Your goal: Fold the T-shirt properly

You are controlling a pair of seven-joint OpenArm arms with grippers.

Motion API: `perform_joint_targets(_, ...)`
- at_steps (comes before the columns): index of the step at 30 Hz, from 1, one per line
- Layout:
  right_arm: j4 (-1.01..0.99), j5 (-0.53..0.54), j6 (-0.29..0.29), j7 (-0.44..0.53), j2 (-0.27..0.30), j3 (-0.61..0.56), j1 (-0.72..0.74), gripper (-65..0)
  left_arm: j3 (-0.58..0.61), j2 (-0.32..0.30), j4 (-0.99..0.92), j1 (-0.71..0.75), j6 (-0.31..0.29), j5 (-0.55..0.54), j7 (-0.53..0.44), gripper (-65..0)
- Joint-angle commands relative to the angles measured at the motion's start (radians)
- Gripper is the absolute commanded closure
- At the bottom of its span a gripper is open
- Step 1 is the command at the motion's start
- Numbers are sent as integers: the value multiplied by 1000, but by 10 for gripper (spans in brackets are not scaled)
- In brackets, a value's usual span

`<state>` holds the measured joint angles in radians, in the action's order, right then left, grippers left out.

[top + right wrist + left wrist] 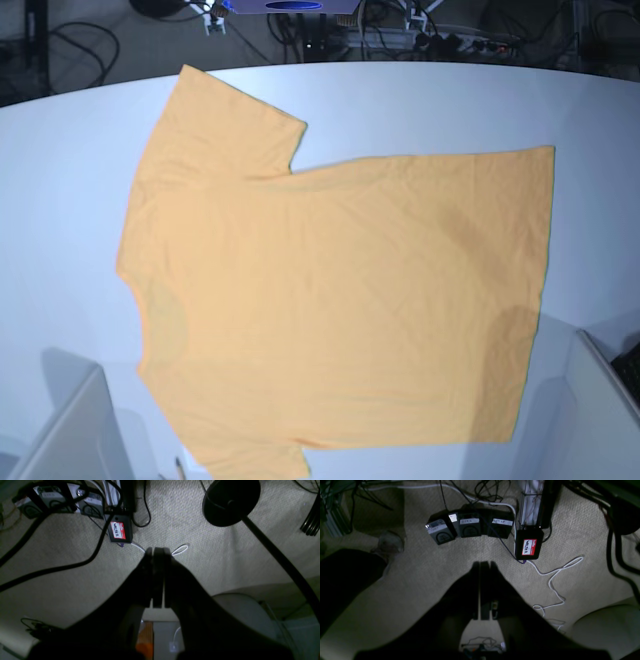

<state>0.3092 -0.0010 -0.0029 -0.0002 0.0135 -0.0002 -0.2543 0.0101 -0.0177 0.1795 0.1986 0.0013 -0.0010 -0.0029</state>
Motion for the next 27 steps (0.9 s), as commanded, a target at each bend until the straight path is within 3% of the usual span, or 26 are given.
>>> perform_joint_targets(1,31,2,-1,1,9,4,-27,0,1,-18,47,38,9,5,-3,0)
perform_joint_targets(5,143,3,-1,-5,32,6,-102,0,1,-46,268,160,9,5,7,0)
perform_joint_targets(11,387,3,-1,-120,56,7,-236,0,-11,-109,493,321,9,-6,-1,0)
perform_joint_targets(20,901,3,-1,-315,23,223,-445,0,-17,-150,825,560,9,-7,-3,0)
perform_joint_targets(27,1217,3,-1,-456,-43,418,-485,0,-167,-161,1168,726,4,-116,7,0)
